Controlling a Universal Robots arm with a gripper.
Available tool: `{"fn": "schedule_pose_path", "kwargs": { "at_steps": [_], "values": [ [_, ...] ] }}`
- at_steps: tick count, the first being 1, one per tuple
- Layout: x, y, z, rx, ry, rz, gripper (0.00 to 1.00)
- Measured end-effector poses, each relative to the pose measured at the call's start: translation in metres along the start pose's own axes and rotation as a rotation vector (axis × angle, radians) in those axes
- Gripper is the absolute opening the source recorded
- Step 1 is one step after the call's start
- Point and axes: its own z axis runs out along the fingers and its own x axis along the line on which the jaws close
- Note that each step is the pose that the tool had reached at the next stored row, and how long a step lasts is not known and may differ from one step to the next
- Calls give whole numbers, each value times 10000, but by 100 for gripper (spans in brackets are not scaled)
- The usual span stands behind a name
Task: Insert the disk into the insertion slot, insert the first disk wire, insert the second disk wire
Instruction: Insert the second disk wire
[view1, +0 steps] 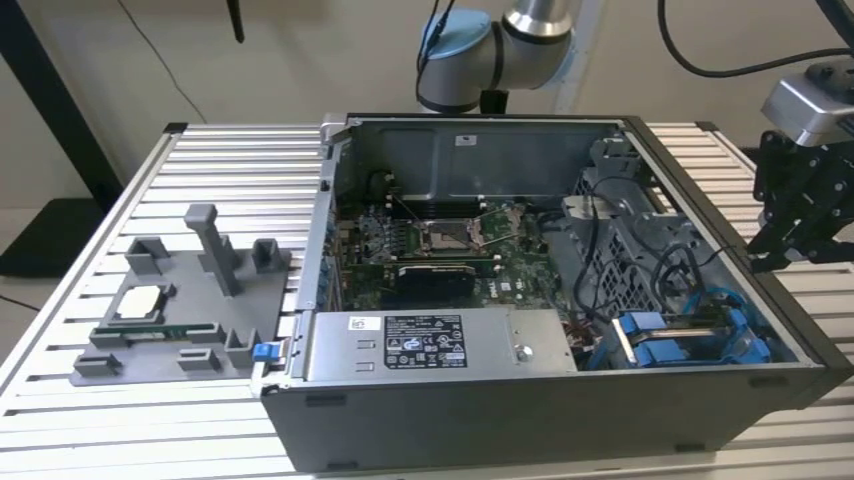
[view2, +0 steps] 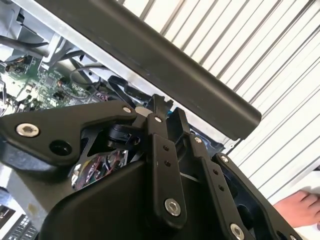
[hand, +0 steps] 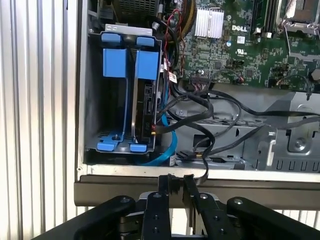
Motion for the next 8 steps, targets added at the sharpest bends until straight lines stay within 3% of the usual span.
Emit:
{"fn": "schedule_pose_path", "kwargs": {
  "at_steps": [8],
  "values": [
    [4, 0, 36, 2, 2, -2, 100]
  ]
}}
